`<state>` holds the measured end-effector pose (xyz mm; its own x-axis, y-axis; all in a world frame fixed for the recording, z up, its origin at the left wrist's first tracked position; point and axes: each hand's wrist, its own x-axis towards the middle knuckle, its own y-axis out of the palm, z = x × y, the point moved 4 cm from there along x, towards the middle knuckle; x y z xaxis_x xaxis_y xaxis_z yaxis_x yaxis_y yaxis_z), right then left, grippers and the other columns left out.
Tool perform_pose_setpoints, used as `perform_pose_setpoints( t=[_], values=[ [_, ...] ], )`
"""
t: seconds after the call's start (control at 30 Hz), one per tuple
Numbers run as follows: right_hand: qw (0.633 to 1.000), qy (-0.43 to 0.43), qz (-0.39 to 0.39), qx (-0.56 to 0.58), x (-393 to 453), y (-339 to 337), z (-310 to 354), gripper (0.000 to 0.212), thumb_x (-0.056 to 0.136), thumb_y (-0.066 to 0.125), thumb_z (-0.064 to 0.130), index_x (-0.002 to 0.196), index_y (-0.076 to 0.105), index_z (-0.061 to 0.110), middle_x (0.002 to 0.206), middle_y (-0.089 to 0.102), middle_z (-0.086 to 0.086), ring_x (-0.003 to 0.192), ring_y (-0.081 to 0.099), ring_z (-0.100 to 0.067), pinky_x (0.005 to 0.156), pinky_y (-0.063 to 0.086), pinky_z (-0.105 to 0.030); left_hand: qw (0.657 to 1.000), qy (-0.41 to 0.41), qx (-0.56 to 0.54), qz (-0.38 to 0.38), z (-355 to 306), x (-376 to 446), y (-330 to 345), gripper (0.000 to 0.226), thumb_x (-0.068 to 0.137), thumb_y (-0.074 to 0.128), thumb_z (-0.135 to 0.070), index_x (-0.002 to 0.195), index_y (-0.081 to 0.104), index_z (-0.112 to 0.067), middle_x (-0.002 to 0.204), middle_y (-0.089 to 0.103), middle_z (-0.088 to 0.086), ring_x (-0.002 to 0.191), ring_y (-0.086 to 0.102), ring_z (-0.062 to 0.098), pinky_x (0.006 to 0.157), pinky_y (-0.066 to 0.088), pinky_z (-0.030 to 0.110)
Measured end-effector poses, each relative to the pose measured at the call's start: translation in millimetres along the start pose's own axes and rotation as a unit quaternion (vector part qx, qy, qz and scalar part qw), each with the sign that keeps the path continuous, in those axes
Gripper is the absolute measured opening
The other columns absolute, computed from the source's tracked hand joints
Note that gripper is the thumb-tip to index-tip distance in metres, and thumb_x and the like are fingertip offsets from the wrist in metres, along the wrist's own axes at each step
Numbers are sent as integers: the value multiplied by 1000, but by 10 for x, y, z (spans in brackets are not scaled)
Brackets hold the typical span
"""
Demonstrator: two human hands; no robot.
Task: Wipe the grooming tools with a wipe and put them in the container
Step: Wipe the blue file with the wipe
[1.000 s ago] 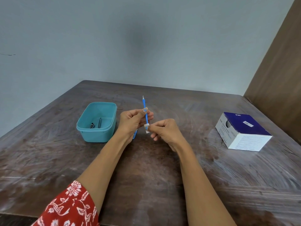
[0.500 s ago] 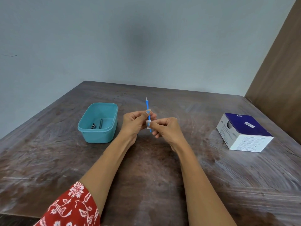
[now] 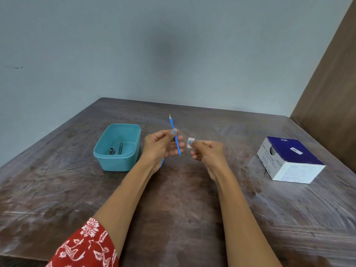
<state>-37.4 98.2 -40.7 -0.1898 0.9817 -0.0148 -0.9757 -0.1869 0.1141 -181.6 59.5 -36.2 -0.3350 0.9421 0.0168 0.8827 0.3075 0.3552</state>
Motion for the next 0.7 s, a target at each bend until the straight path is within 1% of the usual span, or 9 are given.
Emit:
perform_pose_setpoints(
  t=[0.07,0.1,0.2,0.3,0.4,0.47,0.57,0.63,0.7],
  values=[
    [999,-25,-17,29,7,-12,31,12,82,69,8,71,70,12,53,62,2,47,54,-4,49,45,-16,1000,7,16,9,21,-5,15,23,86,62,-13,103,64,3,79,71,11,68,70,20,62,60,32],
    [999,-35,-22,22,4,-13,47,11,82,70,10,72,70,14,53,63,5,48,54,-2,50,45,-15,999,10,28,11,35,-8,22,25,85,63,-12,104,64,4,80,71,11,67,70,20,63,60,33],
    [998,-53,-24,-20,-24,7,71,3,82,71,14,80,73,12,56,62,4,47,50,3,49,41,-11,996,28,86,27,60,-47,84,24,85,62,-8,105,64,6,81,69,13,64,68,17,63,60,30],
    [997,-67,-19,-40,-47,14,91,16,83,67,12,96,72,3,59,63,5,46,50,6,47,40,-8,985,57,158,47,69,-82,151,23,85,61,-6,105,65,5,80,68,13,58,67,11,57,57,22],
    [997,-73,-7,-28,-74,17,125,14,84,67,10,96,71,5,51,64,13,46,50,7,47,39,-7,979,68,185,61,65,-82,162,22,85,62,-4,104,66,6,77,66,14,55,65,9,54,54,19],
    [997,-73,2,-15,-87,23,139,15,83,67,9,97,71,3,52,65,15,47,51,7,47,39,-7,975,68,197,73,63,-86,177,22,84,62,-4,103,65,7,78,66,15,55,65,8,54,55,19],
    [997,-72,-8,-11,-86,12,145,14,83,67,9,94,71,2,59,66,7,45,50,6,47,40,-8,972,64,205,90,75,-87,190,21,85,61,-3,103,65,6,77,67,13,56,67,10,56,57,22],
    [997,-74,-24,9,-85,4,157,7,83,67,9,87,71,5,61,61,-3,43,48,4,47,40,-9,970,63,212,98,92,-83,189,17,84,63,-4,99,67,4,74,68,11,57,67,12,59,59,27],
    [995,-78,-47,35,-70,-12,166,4,83,68,10,80,70,8,60,54,-6,42,47,2,47,40,-9,968,59,218,109,121,-87,199,11,82,65,-4,91,70,0,67,67,8,57,66,14,60,59,31]
  ],
)
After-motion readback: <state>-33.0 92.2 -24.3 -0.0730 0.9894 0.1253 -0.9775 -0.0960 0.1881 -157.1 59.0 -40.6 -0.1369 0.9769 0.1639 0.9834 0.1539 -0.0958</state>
